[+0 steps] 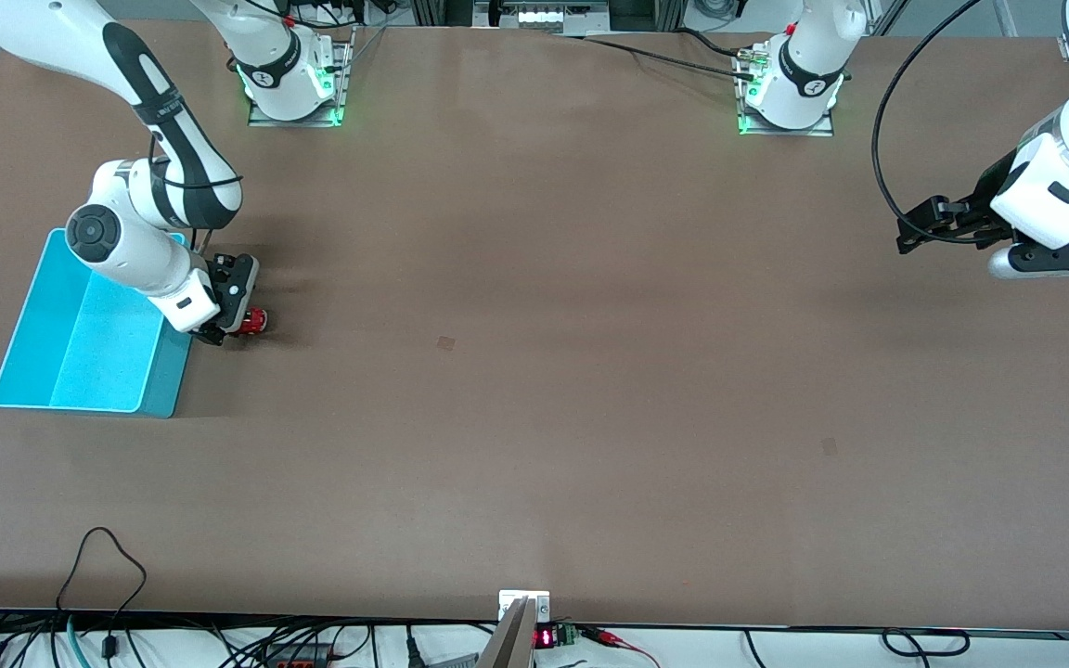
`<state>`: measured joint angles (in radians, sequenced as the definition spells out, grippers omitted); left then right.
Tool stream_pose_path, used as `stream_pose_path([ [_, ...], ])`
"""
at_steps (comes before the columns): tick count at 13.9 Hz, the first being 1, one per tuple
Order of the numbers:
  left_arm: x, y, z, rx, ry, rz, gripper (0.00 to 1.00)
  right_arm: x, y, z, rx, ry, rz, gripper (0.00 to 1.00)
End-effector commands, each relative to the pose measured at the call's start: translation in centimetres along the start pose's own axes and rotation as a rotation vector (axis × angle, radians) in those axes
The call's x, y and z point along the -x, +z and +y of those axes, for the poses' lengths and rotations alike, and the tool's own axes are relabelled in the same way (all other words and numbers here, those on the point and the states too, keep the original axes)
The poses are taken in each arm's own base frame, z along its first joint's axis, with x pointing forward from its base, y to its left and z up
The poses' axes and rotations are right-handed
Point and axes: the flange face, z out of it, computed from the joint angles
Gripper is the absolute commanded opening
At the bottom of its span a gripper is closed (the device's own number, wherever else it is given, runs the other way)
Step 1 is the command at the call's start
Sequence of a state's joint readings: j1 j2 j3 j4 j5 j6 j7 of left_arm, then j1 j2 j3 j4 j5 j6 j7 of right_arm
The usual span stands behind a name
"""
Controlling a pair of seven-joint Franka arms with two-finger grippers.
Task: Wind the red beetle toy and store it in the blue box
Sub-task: 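Lower the right gripper onto the car while the left gripper withdraws, then close the right gripper on the red car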
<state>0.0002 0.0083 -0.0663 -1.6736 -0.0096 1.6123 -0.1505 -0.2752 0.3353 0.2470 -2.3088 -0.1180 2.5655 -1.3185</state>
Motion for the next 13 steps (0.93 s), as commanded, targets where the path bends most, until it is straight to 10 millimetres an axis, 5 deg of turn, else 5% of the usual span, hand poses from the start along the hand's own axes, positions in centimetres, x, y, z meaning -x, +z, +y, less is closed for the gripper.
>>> stream_pose_path([
  [1, -0.7, -0.4, -0.1, -0.001, -0.003, -0.007, 1.0, 0.7, 0.6, -0.2, 0.008, -0.027, -0.005, 1.0],
  [8, -0.5, -1.0, -1.3, 0.0, -0.021, -0.056, 1.0, 1.8, 0.9, 0.1, 0.02, -0.031, -0.016, 0.98],
  [13, -1.5, 0.5, -0.5, 0.006, -0.019, -0.074, 1.0, 1.8, 1.3, 0.2, 0.015, -0.03, -0.015, 0.31],
])
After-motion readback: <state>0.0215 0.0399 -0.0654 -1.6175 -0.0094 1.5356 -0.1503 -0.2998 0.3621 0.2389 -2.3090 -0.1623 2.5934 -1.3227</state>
